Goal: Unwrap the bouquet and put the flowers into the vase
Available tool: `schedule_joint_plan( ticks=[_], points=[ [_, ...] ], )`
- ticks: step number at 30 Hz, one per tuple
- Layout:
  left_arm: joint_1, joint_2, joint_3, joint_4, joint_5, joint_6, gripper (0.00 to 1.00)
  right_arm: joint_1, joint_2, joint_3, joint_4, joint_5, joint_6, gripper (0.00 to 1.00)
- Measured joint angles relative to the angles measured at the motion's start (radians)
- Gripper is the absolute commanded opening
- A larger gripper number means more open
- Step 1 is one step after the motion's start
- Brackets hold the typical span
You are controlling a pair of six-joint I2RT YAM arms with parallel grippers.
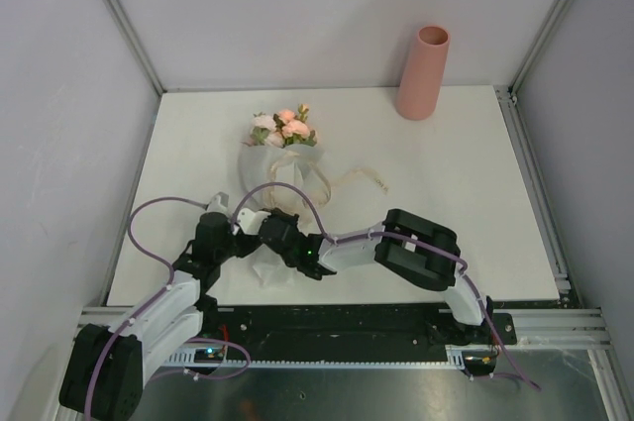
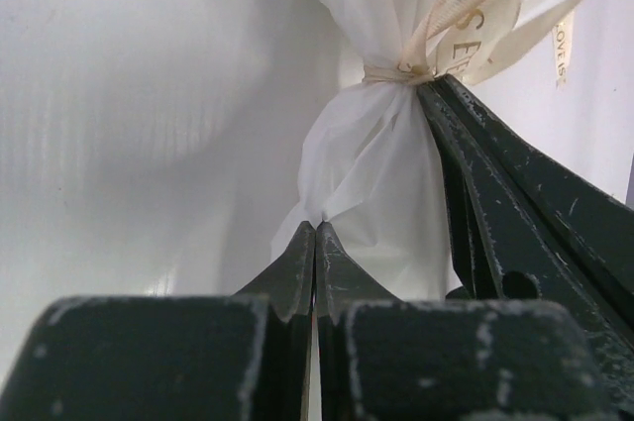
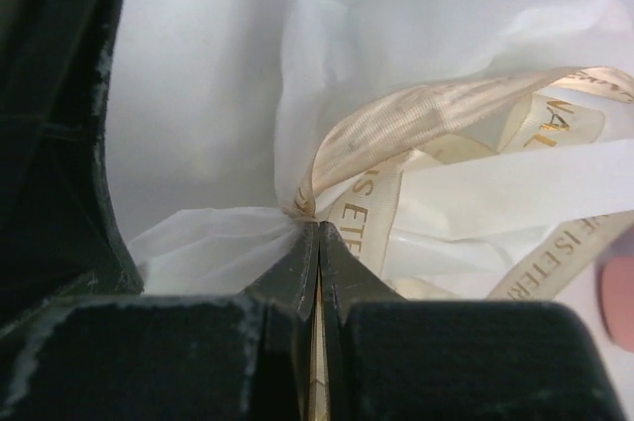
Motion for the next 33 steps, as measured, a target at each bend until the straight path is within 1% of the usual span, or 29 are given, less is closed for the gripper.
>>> schedule_joint_plan(
  ticks=[6, 11, 15, 19, 22, 24, 26, 29, 33],
  points=[
    [0.001, -0.004, 0.000, 0.039, -0.014, -0.009, 0.00, 0.005, 0.026, -0.006, 0.145, 0.079, -0.095, 0.01],
    [0.000, -0.011, 0.000, 0.061, -0.010, -0.010, 0.00, 0.006, 0.028, -0.017, 0.206, 0.131, -0.120, 0.07],
    [0.000, -0.006, -0.014, 0.009, -0.005, -0.008, 0.00, -0.011, 0.025, -0.019, 0.259, 0.205, -0.124, 0.14],
    [-0.001, -0.006, -0.017, -0.004, 0.001, -0.009, 0.00, -0.030, 0.011, -0.021, 0.258, 0.231, -0.093, 0.17],
    [-0.001, -0.006, -0.017, -0.004, 0.003, -0.009, 0.00, -0.037, -0.028, -0.028, 0.197, 0.220, -0.020, 0.18],
    [-0.001, -0.009, -0.017, -0.005, 0.003, -0.008, 0.00, -0.046, -0.074, -0.035, 0.116, 0.168, 0.068, 0.21],
    [-0.001, -0.017, -0.016, -0.010, 0.003, -0.008, 0.00, -0.065, -0.131, -0.038, 0.015, 0.059, 0.167, 0.22],
    [-0.002, -0.039, -0.017, -0.021, 0.004, -0.008, 0.00, -0.136, -0.217, -0.038, -0.106, -0.192, 0.320, 0.23],
    [-0.002, -0.067, -0.017, -0.035, 0.004, -0.008, 0.00, -0.249, -0.254, -0.038, -0.165, -0.502, 0.465, 0.24]
  ],
)
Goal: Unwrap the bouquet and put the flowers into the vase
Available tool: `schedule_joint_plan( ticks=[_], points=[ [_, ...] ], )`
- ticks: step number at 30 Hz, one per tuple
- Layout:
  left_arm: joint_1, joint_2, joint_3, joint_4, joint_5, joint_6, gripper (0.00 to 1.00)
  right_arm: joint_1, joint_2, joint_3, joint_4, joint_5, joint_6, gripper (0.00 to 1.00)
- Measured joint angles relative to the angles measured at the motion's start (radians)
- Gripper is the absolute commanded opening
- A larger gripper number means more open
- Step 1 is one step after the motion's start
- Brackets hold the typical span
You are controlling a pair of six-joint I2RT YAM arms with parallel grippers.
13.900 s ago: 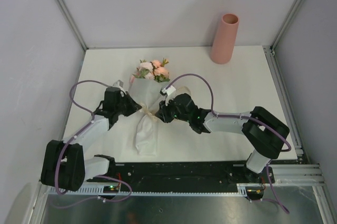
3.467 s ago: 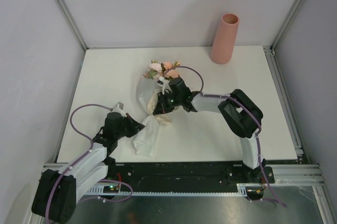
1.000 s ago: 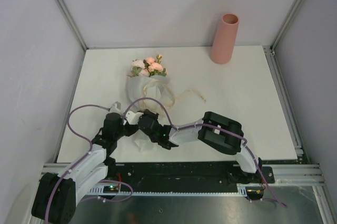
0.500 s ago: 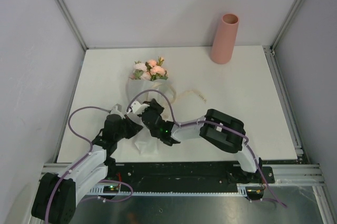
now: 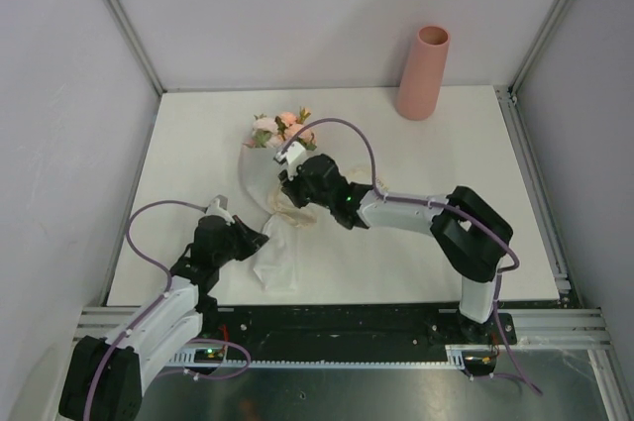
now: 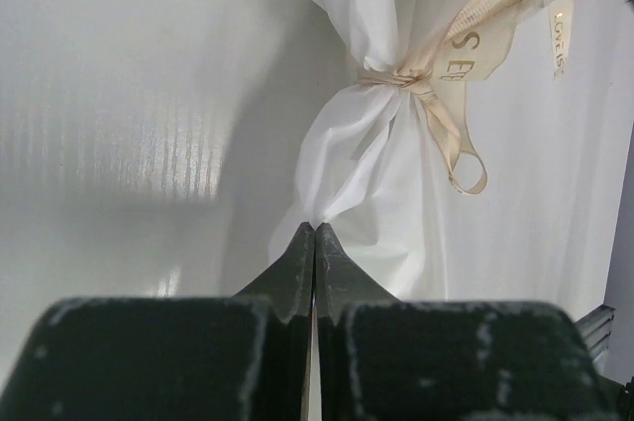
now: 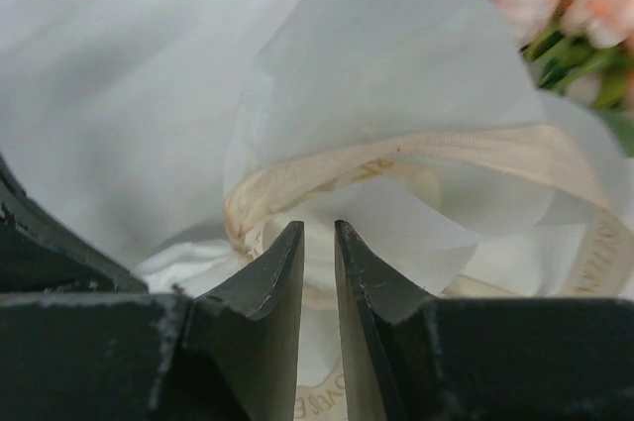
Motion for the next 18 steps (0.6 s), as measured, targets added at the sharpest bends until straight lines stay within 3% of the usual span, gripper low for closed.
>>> schedule_joint_plan(
  ticks=[8, 12, 18],
  points=[
    [0.000, -0.004, 0.000, -0.011, 0.000, 0.000, 0.00, -0.109, 0.061, 0.000, -0.032, -0.423, 0.180, 0.25],
    [0.000, -0.002, 0.000, -0.011, 0.000, 0.000, 0.00, -0.110, 0.097, 0.000, -0.032, -0.526, 0.219, 0.26],
    [0.000, -0.002, 0.000, -0.011, 0.000, 0.000, 0.00, -0.111, 0.144, 0.005, -0.032, -0.591, 0.255, 0.35]
  ],
)
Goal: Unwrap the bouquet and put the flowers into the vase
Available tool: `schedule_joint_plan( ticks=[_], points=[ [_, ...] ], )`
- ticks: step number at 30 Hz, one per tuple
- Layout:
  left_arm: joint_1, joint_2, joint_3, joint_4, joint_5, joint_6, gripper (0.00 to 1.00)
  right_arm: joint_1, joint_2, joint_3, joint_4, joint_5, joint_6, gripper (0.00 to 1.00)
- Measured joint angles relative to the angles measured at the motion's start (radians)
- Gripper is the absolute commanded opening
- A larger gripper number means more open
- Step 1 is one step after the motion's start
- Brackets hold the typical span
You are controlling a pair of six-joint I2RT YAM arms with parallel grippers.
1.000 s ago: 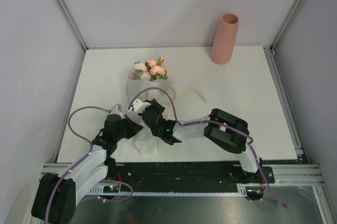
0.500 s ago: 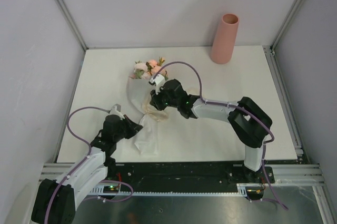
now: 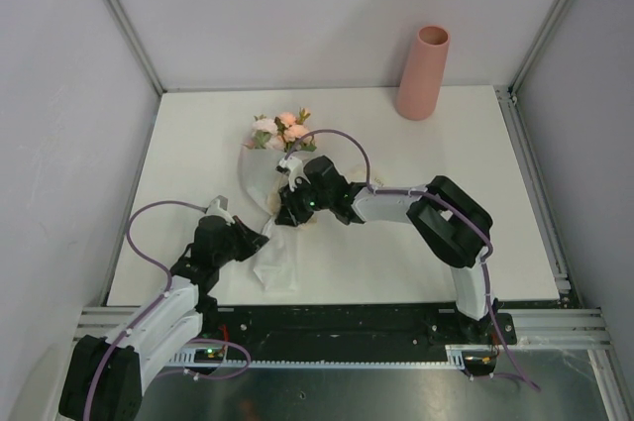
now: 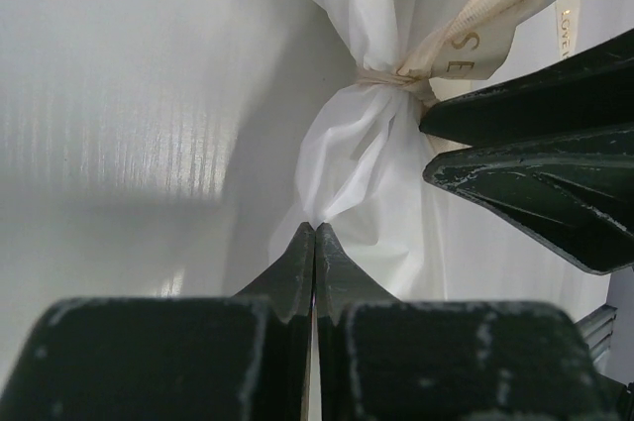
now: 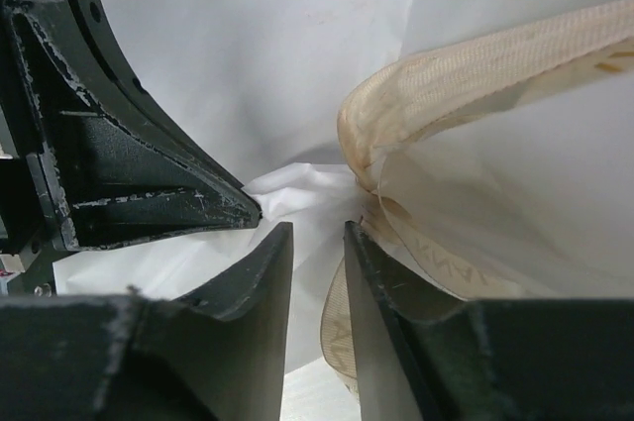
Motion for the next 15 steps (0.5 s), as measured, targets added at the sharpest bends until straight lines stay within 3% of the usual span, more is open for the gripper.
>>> schedule_joint_plan(
  ticks=[15],
  points=[
    [0.000, 0.000, 0.000, 0.001, 0.000, 0.000, 0.00, -0.006, 0.010, 0.037, 0.001, 0.026, 0.021, 0.36]
  ],
)
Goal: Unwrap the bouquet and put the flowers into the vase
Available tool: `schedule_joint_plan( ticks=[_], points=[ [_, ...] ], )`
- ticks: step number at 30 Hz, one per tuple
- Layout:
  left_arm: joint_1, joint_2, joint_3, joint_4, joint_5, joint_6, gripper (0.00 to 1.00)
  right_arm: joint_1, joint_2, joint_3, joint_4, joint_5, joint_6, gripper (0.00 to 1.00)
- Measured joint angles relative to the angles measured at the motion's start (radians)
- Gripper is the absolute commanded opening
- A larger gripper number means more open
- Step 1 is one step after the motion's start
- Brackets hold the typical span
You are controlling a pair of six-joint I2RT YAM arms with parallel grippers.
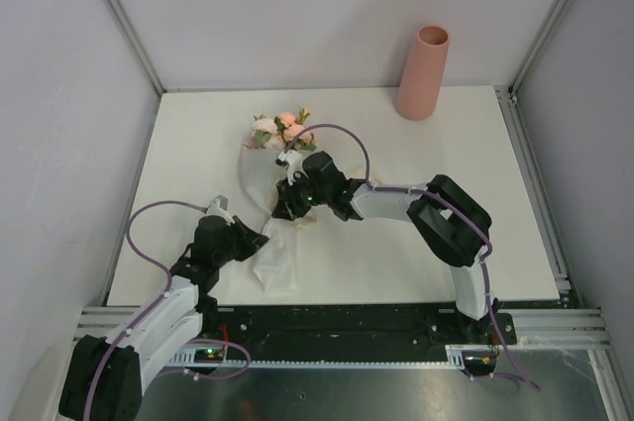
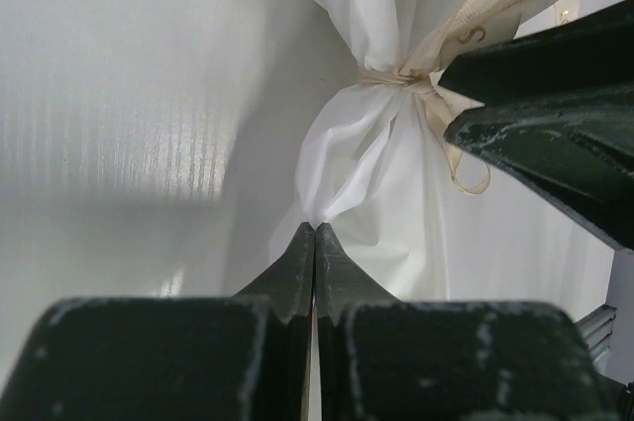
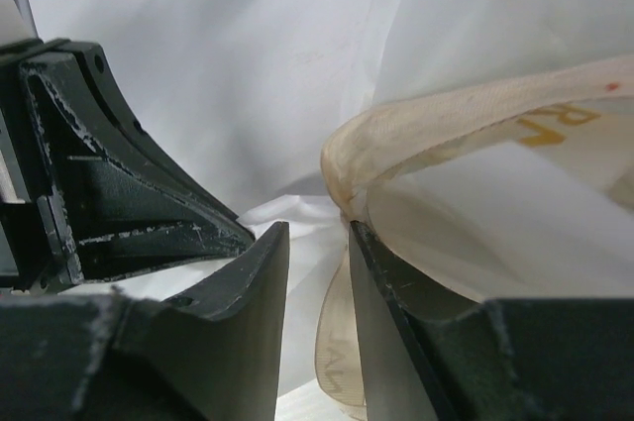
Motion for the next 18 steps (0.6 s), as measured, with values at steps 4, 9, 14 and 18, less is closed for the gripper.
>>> schedule_joint_plan(
  ticks=[4, 9, 14, 18],
  points=[
    [0.000, 0.000, 0.000, 0.000, 0.000, 0.000, 0.00, -0.006, 0.017, 0.031, 0.000, 0.010, 0.000, 0.37],
    [0.000, 0.000, 0.000, -0.002, 0.000, 0.000, 0.00, -0.006, 0.053, 0.060, -0.001, 0.015, -0.001, 0.36],
    [0.000, 0.000, 0.000, -0.004, 0.000, 0.000, 0.00, -0.006, 0.065, 0.069, -0.007, 0.017, -0.011, 0.36],
    [0.000, 0.000, 0.000, -0.004, 0.000, 0.000, 0.00, 0.006, 0.065, 0.082, -0.042, 0.037, -0.048, 0.34]
  ],
)
